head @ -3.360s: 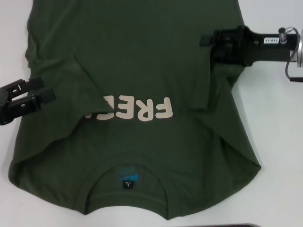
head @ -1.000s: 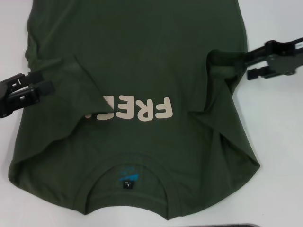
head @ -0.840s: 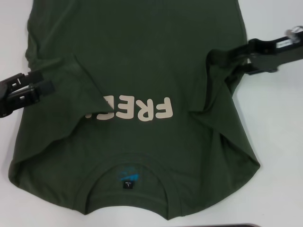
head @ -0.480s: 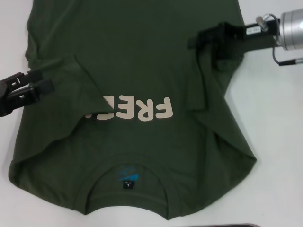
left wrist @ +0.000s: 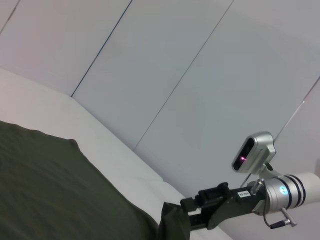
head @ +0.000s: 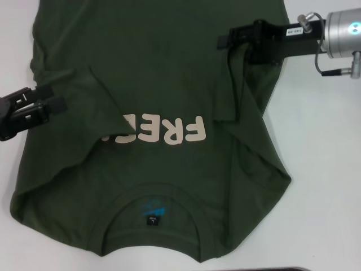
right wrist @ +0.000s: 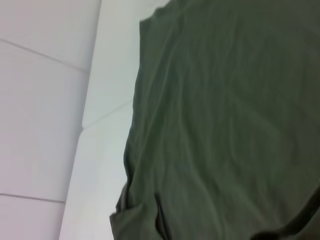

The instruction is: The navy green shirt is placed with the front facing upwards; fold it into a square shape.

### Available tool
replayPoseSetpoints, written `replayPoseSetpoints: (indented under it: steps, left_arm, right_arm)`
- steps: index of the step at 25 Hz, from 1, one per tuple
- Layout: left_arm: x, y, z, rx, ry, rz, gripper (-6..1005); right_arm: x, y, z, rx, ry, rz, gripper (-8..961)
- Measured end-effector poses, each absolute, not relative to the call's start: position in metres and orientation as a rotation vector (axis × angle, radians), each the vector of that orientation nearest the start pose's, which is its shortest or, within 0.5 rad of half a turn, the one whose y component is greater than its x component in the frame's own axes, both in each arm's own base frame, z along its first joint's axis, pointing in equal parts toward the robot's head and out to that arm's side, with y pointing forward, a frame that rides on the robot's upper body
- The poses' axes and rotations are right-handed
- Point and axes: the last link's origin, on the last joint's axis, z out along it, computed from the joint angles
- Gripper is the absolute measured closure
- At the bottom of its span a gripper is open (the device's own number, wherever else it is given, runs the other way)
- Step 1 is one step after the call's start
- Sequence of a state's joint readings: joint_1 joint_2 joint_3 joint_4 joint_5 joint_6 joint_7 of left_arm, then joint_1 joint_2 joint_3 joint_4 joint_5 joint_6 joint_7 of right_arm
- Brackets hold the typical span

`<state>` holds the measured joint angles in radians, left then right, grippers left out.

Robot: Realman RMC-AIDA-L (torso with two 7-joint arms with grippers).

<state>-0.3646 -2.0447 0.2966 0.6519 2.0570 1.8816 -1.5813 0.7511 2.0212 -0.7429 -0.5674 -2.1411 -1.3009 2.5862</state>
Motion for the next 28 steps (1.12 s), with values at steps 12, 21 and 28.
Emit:
replayPoseSetpoints:
  steps: [12, 21, 28]
  left_arm:
    - [-0.311, 0.26, 0.058, -2.464, -1.139, -1.097, 157]
    - [-0.308, 0.262, 0.064, -2.477, -1.184, -1.112, 157]
    - [-0.309, 0.261, 0.065, -2.47, -1.186, -1.114, 157]
  right_arm:
    - [0.237, 0.387, 0.018, -2.246, 2.057, 0.498, 384]
    - [0.211, 0.388, 0.102, -2.372, 1.906, 0.792, 384]
    - [0.234, 0.38, 0.085, -2.346, 1.976, 0.316, 385]
